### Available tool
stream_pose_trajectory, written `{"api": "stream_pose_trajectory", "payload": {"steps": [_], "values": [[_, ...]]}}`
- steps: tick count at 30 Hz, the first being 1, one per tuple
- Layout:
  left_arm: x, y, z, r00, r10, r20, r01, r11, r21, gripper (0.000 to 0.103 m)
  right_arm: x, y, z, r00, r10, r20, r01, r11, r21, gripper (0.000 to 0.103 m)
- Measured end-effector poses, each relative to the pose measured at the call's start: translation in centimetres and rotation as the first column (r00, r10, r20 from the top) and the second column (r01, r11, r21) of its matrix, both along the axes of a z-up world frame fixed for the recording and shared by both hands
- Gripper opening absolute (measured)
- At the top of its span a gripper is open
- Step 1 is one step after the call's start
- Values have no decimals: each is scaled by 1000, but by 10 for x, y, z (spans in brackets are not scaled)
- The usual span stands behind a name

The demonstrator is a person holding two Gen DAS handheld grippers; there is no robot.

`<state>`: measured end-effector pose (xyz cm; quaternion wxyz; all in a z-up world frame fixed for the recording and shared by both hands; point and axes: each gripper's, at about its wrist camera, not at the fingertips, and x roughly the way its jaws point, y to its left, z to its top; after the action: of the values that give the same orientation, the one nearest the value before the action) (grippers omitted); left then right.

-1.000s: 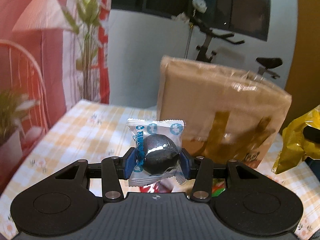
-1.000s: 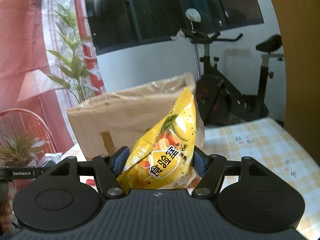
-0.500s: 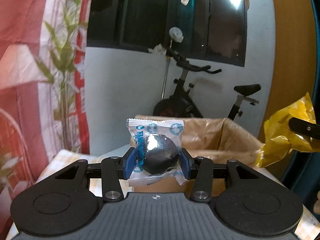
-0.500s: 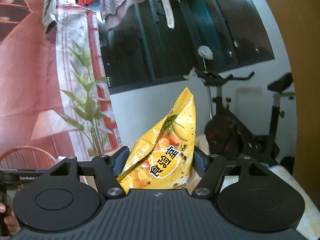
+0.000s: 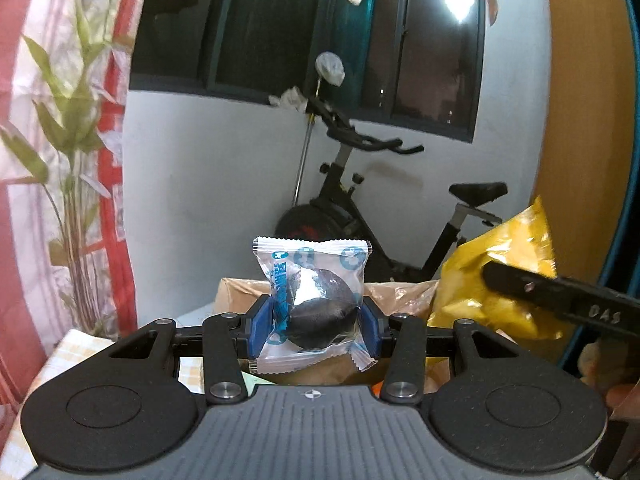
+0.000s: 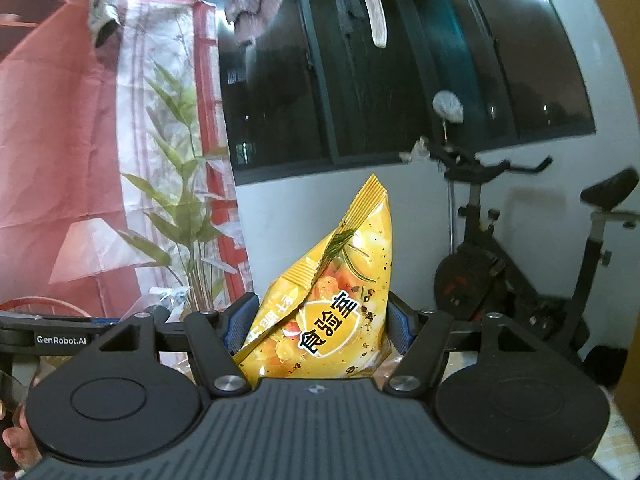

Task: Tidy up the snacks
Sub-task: 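Lift the black cake and yellow bag and carry both over the box, then open both tools to drop the cake and yellow bag into the box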

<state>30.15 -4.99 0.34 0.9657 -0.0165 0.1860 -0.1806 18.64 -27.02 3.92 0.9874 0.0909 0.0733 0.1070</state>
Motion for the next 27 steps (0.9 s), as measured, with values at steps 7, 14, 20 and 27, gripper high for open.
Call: {"api": "stream_pose_trajectory", "payload": {"steps": [7, 14, 20, 27], "values": [[41, -5, -18, 997, -7, -72, 8, 1000, 12, 49, 58, 3, -21, 988, 12, -154, -5, 999, 43, 68], [56, -6, -31, 993, -29, -113, 32, 999, 22, 55, 85, -3, -33, 964, 29, -264, 2, 993, 116, 73], [51, -2, -32, 992, -21, -122, 25, 999, 30, 59, 85, -8, -33, 961, 15, -277, 20, 992, 121, 76], [31, 3, -24, 994, -12, -106, 17, 999, 45, 61, 68, -10, -25, 965, 7, -262, 19, 995, 95, 76]]}}
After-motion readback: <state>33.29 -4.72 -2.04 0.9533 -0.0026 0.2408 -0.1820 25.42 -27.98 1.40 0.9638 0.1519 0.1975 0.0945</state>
